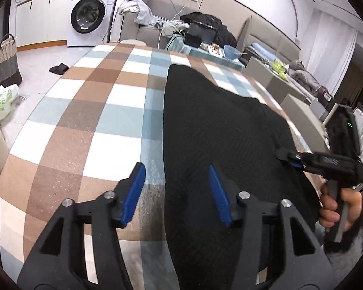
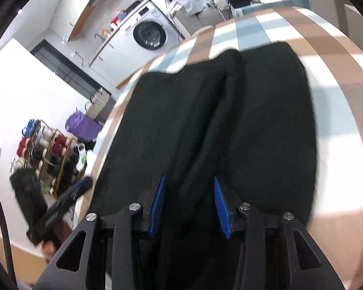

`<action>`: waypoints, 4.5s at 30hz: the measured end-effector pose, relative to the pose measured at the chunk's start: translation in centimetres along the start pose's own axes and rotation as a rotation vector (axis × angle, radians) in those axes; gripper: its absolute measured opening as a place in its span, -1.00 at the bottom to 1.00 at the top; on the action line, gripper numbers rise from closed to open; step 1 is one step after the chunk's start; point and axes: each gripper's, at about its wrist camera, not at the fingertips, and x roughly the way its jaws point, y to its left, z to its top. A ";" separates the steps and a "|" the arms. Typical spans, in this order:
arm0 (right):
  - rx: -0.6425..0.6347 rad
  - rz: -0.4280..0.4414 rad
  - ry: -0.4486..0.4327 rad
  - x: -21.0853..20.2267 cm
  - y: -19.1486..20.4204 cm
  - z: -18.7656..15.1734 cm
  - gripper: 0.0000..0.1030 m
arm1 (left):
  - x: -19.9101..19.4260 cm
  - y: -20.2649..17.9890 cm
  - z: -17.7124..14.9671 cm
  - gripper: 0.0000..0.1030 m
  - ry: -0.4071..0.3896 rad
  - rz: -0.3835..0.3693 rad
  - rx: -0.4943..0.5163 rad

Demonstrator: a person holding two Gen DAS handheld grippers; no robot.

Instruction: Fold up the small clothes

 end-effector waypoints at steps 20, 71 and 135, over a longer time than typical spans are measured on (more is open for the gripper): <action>0.040 -0.096 -0.080 -4.6 -5.1 0.9 -0.65 | 0.8 -1.6 -0.9 0.01 0.052 -0.020 0.037; -0.116 -0.132 -0.019 -7.4 -1.5 -9.0 0.02 | -1.1 -4.4 -5.7 0.16 0.158 -0.067 0.174; -0.193 -0.174 -0.128 -5.0 1.3 -4.2 -0.89 | 2.3 -7.7 -3.9 0.04 0.133 -0.053 0.356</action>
